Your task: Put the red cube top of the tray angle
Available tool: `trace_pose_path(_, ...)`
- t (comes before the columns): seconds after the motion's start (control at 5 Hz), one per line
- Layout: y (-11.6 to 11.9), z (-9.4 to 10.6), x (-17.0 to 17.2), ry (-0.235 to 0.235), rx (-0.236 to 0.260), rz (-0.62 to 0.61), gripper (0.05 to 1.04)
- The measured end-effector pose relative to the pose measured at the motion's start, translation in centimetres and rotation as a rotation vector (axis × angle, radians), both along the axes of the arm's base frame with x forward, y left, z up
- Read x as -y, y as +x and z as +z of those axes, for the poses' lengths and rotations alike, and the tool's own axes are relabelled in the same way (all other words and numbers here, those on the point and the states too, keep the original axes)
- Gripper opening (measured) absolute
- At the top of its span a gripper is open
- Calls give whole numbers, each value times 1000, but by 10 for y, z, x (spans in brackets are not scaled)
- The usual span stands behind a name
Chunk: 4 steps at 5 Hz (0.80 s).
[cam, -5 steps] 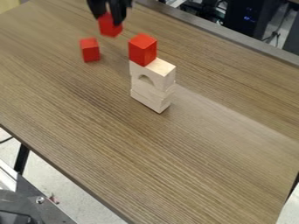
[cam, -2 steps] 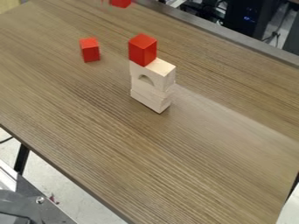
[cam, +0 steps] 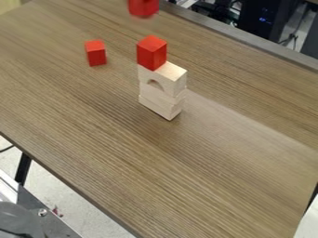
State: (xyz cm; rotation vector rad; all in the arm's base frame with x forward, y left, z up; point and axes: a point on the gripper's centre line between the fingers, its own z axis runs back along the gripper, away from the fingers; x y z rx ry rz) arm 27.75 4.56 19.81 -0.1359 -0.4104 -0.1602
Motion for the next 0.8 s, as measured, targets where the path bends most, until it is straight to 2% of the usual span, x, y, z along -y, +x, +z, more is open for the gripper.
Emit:
trace_pose_path(0.2, -1, -6, 13, 12, -19, -42, 547)
trace_pose_path(0.8, 13, -36, 32, 79, -54, -31, 547)
